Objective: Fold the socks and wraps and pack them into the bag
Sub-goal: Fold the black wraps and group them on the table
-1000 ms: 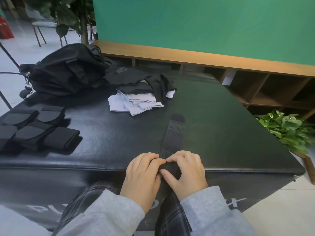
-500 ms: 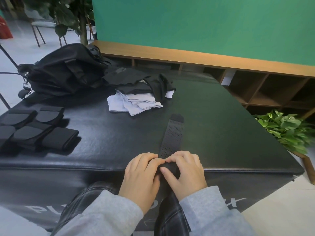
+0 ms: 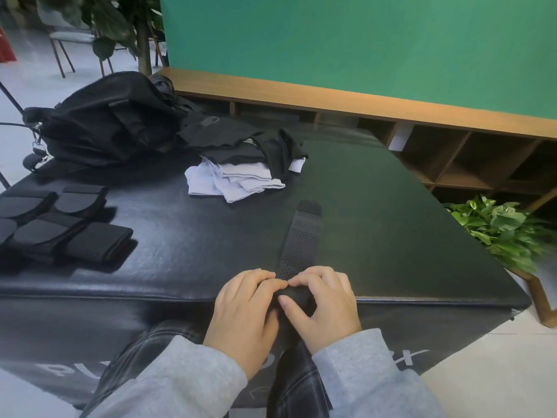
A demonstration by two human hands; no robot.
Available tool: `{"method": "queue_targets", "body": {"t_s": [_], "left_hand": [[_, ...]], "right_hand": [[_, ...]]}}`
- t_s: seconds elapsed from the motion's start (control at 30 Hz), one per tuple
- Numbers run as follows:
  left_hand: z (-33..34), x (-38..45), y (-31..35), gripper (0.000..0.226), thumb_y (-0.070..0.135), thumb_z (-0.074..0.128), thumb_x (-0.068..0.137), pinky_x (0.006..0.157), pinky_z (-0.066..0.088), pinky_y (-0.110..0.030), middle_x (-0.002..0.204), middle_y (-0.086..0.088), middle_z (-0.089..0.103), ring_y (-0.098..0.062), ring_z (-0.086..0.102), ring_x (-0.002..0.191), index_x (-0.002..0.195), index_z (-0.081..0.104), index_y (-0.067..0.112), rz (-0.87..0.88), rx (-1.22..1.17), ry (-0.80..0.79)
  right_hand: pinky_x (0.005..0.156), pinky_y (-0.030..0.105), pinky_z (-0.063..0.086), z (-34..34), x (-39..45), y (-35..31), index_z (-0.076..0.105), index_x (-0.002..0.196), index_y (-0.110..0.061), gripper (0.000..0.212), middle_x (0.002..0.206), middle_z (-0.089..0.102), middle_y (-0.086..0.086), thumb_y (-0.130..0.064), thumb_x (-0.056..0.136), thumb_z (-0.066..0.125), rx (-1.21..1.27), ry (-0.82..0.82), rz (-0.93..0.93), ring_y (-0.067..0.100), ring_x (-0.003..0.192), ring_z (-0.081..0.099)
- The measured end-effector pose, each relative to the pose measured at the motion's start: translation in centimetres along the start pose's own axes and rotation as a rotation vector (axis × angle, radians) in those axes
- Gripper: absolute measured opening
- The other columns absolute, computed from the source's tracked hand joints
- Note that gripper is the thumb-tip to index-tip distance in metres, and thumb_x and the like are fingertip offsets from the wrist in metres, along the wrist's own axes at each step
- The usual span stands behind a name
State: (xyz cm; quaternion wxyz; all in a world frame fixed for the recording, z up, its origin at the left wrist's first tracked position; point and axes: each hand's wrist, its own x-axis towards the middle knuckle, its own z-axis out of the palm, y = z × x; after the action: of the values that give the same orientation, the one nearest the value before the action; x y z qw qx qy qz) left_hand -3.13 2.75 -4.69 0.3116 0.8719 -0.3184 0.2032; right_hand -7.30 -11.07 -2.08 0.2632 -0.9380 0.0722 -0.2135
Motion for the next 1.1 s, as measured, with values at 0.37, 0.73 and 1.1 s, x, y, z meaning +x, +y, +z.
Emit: {"method": "queue_targets", "body": {"t_s": [0.37,0.73,1.1], "left_hand": [[-0.06,-0.07,-0.02,0.054,0.012,0.081,0.062,0.09,0.039,-0.033,0.108,0.011,0.058,-0.007,0.043,0.108,0.106,0.056,0.031,-0.012,-0.002,-0.02],[-0.12,-0.12,-0.01,0.057,0.011,0.08,0.062,0.093,0.035,-0.031,0.109,0.012,0.057,-0.007,0.043,0.11,0.108,0.054,0.032,-0.014,-0.014,-0.03],[-0.15,-0.01,-0.01,0.057,0.012,0.078,0.063,0.093,0.035,-0.031,0.11,0.013,0.054,-0.007,0.043,0.111,0.109,0.052,0.034,-0.021,-0.022,-0.044]], "right_hand": [[0.081,0.016,0.028,-0.07,0.0,-0.04,0.065,0.091,-0.033,0.036,0.091,0.034,-0.036,-0.058,0.069,0.05,0.017,0.004,0.008,0.002,0.096,0.034],[0.081,0.02,0.033,0.1,-0.01,-0.02,0.066,0.088,-0.032,0.043,0.092,0.042,-0.029,-0.062,0.067,0.044,0.027,0.044,0.003,0.005,0.094,0.038],[0.079,0.017,0.032,0.22,0.04,0.0,0.066,0.087,-0.032,0.043,0.091,0.043,-0.028,-0.062,0.066,0.043,0.028,0.064,-0.002,0.006,0.094,0.04]]}}
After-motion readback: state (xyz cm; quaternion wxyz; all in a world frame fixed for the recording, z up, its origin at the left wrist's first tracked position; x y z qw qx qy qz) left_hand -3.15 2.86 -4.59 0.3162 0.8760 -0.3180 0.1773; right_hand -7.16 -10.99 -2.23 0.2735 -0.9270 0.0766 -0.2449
